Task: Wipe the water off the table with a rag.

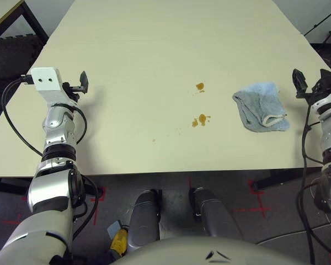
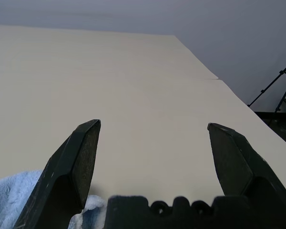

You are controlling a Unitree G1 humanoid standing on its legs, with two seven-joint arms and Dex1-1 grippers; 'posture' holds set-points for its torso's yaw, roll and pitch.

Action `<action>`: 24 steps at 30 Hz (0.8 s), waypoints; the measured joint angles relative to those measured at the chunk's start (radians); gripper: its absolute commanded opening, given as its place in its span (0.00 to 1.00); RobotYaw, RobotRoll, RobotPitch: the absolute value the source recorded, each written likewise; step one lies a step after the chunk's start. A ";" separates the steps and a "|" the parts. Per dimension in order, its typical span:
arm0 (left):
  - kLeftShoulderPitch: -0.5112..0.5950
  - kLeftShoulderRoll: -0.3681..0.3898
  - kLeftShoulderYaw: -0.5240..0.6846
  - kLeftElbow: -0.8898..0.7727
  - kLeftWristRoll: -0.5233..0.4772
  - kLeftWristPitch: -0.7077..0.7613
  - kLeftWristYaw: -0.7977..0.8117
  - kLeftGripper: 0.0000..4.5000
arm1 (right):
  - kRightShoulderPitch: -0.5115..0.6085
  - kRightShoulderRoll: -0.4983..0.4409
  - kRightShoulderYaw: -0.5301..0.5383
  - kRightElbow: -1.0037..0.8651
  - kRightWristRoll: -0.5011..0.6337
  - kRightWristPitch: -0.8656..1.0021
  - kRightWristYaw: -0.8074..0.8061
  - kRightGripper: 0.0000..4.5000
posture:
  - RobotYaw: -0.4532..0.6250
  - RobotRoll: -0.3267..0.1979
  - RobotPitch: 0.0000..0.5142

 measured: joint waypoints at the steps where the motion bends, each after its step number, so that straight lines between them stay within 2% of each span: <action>1: 0.000 0.000 0.000 0.000 0.000 0.000 0.000 1.00 | 0.000 0.000 0.000 0.000 0.000 0.000 0.000 0.99 | 0.35 0.62 0.29; 14: 0.000 -0.001 -0.002 -0.001 -0.001 0.004 -0.035 1.00 | -0.005 0.006 0.001 0.004 -0.001 0.000 0.000 0.99 | 0.34 0.62 0.31; 19: -0.001 -0.001 -0.003 -0.015 -0.015 0.020 -0.130 1.00 | -0.005 0.017 0.002 0.003 -0.001 0.000 -0.002 0.99 | 0.35 0.62 0.31; 24: 0.002 -0.020 -0.008 -0.100 -0.062 0.077 -0.282 1.00 | -0.006 0.023 0.002 0.003 -0.004 0.000 -0.009 0.99 | 0.34 0.62 0.31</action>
